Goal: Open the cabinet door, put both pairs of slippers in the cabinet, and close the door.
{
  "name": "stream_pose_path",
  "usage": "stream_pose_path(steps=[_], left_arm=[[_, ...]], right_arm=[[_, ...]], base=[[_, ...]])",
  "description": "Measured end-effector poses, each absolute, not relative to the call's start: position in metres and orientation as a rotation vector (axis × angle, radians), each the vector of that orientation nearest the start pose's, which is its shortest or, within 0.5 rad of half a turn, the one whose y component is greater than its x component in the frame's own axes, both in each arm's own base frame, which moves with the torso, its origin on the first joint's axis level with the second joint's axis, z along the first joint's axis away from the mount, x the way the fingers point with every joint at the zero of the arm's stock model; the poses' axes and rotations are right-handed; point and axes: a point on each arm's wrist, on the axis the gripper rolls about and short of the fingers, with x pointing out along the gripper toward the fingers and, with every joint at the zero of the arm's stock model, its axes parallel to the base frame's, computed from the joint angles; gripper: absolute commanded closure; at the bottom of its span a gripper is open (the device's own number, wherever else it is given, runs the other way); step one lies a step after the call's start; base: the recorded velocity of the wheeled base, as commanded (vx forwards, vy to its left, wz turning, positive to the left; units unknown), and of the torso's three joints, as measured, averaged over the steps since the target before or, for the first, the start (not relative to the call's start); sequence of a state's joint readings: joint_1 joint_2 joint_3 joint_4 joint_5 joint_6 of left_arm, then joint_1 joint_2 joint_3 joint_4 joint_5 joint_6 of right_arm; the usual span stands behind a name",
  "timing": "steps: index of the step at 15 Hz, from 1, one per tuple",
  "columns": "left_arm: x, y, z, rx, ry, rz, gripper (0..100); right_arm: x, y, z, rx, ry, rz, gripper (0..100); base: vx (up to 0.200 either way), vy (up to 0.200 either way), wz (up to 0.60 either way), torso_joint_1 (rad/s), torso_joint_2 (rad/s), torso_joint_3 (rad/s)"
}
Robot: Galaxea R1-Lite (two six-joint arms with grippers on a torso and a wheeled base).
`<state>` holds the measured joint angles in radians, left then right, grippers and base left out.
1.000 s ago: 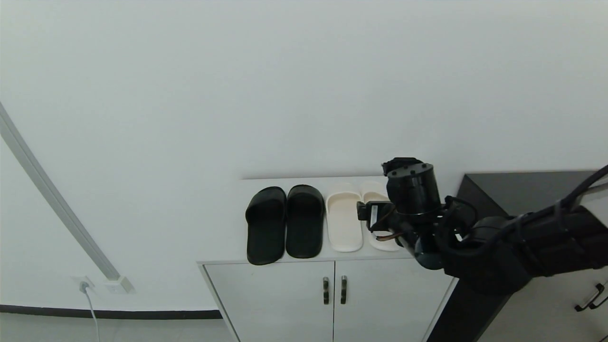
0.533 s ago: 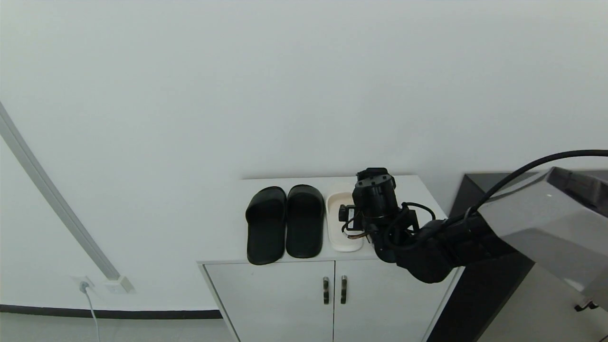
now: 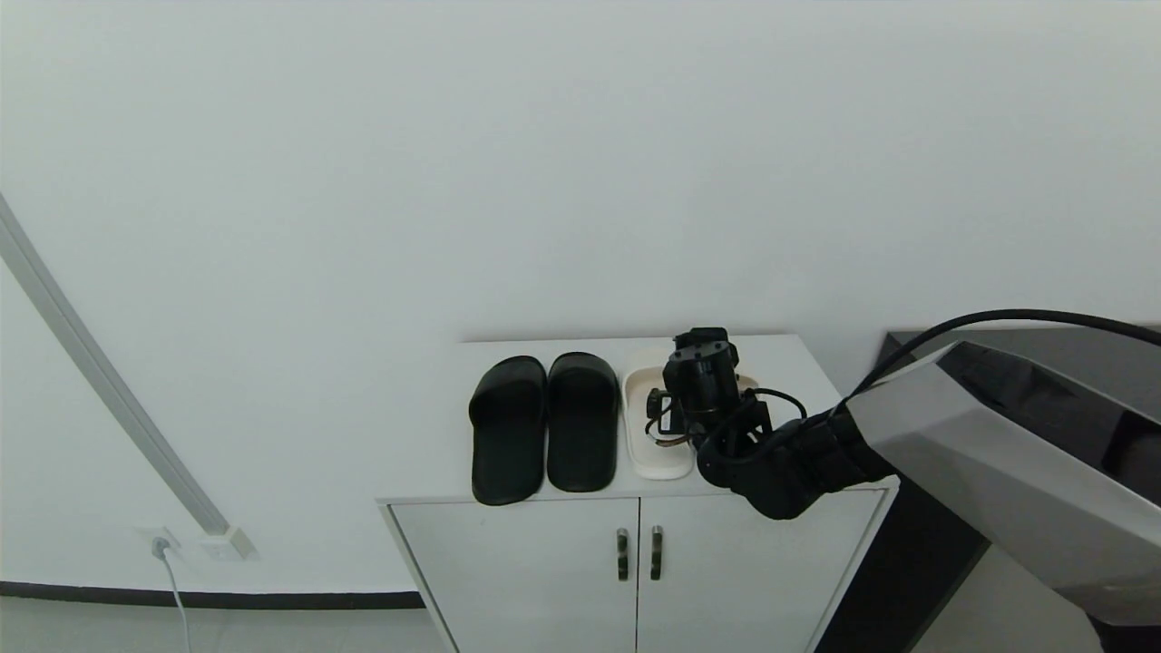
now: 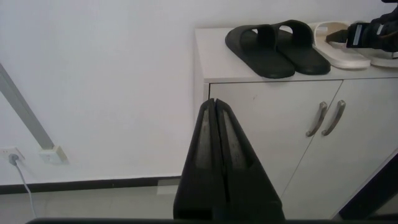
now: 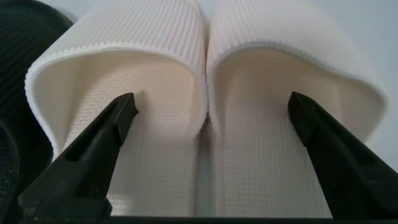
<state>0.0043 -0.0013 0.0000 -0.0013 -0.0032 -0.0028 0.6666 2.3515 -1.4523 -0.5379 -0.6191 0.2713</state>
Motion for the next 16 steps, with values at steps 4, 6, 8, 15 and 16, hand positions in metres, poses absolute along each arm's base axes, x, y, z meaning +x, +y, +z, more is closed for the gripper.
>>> stream_pose_path(steps=[4, 6, 8, 15, 16], left_arm=[[-0.023, 0.0, 0.076, -0.003, -0.002, 0.001, 100], [-0.023, 0.0, 0.076, -0.002, -0.003, 0.0, 100], [-0.023, 0.0, 0.076, -0.003, -0.002, 0.001, 100], [-0.023, 0.0, 0.076, -0.003, -0.003, 0.001, 100], [-0.023, 0.0, 0.076, -0.002, -0.003, 0.001, 100]], right_arm=[[0.38, 0.281, 0.085, 0.047, 0.295, 0.007, 100], [0.38, 0.281, 0.085, 0.047, 0.295, 0.006, 100], [0.379, 0.28, 0.088, 0.048, 0.293, 0.006, 100], [0.351, 0.266, 0.123, 0.04, 0.275, 0.037, 100], [0.34, 0.262, 0.129, 0.035, 0.276, 0.062, 100]], base=[[0.0, 0.0, 0.0, 0.0, 0.0, 0.0], [0.0, 0.0, 0.0, 0.0, 0.0, 0.0], [0.0, 0.0, 0.0, 0.0, 0.0, 0.0], [0.0, 0.0, 0.0, 0.0, 0.0, 0.0], [0.0, 0.0, 0.0, 0.0, 0.0, 0.0]])
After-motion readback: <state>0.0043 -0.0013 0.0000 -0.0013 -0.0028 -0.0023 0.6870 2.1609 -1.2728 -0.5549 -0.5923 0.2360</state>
